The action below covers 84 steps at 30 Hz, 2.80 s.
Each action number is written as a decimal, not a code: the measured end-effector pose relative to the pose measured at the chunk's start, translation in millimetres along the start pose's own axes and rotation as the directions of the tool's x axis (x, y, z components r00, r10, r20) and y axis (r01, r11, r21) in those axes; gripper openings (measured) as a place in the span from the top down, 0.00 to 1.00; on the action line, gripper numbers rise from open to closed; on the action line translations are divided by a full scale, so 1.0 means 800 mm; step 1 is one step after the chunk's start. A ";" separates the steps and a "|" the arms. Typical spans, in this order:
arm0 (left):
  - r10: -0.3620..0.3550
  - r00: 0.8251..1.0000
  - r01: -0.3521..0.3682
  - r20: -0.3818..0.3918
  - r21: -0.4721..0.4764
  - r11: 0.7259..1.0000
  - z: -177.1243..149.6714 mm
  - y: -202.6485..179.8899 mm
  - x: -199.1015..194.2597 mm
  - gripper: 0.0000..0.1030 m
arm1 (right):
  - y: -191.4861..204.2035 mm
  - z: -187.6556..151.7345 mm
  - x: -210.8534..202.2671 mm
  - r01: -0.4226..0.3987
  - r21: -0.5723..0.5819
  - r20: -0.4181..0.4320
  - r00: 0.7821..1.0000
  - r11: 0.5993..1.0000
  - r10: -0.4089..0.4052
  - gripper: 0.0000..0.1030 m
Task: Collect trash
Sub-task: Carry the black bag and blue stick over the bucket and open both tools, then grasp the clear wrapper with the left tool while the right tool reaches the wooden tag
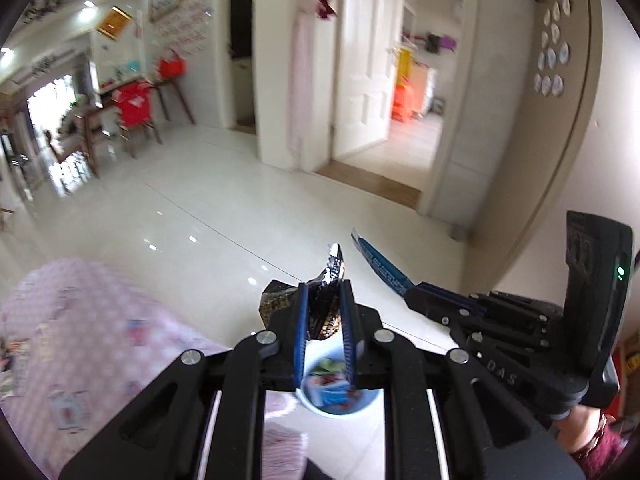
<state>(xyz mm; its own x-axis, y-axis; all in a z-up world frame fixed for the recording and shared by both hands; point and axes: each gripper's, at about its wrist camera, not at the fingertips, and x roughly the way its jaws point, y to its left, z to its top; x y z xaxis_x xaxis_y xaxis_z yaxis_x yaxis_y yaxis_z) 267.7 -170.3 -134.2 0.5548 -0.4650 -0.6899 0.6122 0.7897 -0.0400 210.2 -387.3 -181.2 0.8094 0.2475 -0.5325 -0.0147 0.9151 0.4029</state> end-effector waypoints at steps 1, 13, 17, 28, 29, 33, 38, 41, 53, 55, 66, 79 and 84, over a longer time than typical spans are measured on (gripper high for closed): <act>-0.013 1.000 0.013 -0.013 0.009 1.000 0.001 -0.011 0.018 0.86 | -0.012 -0.005 -0.003 0.015 0.022 0.002 1.000 1.000 -0.015 0.91; -0.015 0.993 0.015 -0.119 -0.003 1.000 0.000 -0.047 0.111 0.40 | -0.090 -0.033 -0.005 0.074 0.171 -0.039 0.997 0.982 -0.068 0.91; 0.011 0.992 -0.011 -0.128 0.000 1.000 -0.003 -0.041 0.112 0.38 | -0.084 -0.033 0.004 0.063 0.173 -0.047 0.997 0.983 -0.055 0.91; 0.048 0.992 -0.050 -0.113 -0.017 0.999 -0.002 -0.028 0.097 0.34 | -0.065 -0.028 0.013 0.045 0.157 -0.047 0.998 0.987 -0.038 0.91; 0.054 0.992 -0.057 -0.110 -0.018 0.998 -0.002 -0.026 0.096 0.32 | -0.063 -0.029 0.014 0.045 0.155 -0.046 0.998 0.987 -0.038 0.91; 0.074 0.993 -0.076 -0.096 -0.013 0.997 -0.002 -0.018 0.089 0.31 | -0.061 -0.027 0.021 0.038 0.156 -0.042 0.999 0.987 -0.032 0.90; 0.099 0.991 -0.101 -0.085 -0.012 0.995 -0.002 -0.007 0.080 0.28 | -0.063 -0.025 0.030 0.038 0.185 -0.037 0.999 0.982 -0.032 0.48; 0.101 0.992 -0.103 -0.076 -0.014 0.995 -0.003 -0.003 0.074 0.26 | -0.062 -0.025 0.026 0.053 0.181 -0.018 0.999 0.982 -0.050 0.43; 0.136 0.989 -0.139 -0.062 -0.050 0.989 -0.019 0.038 0.032 0.24 | -0.012 -0.021 0.028 0.018 0.120 -0.046 0.999 0.993 -0.012 0.43; 0.160 0.986 -0.163 -0.054 -0.058 0.985 -0.024 0.052 0.016 0.24 | 0.010 -0.020 0.031 -0.007 0.098 -0.050 0.999 0.995 0.012 0.43; 0.368 0.928 -0.370 -0.056 -0.249 0.895 -0.080 0.217 -0.101 0.18 | 0.185 -0.020 0.078 -0.164 -0.081 -0.126 0.980 0.983 0.154 0.43; 0.432 0.871 -0.462 -0.235 -0.689 0.558 -0.201 0.478 -0.176 0.17 | 0.363 -0.041 0.197 -0.260 -0.236 -0.288 0.939 0.936 0.188 0.43; 0.412 0.866 -0.473 -0.283 -0.732 0.490 -0.215 0.519 -0.155 0.17 | 0.406 -0.034 0.251 -0.263 -0.262 -0.336 0.927 0.929 0.168 0.41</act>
<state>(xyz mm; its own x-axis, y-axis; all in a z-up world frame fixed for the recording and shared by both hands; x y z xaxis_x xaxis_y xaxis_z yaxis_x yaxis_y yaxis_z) 356.2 283.7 -189.4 0.5731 0.0361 -0.8187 -0.3750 0.8999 -0.2228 352.3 -31.9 -177.4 0.5509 0.4896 -0.6759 -0.3802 0.8681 0.3190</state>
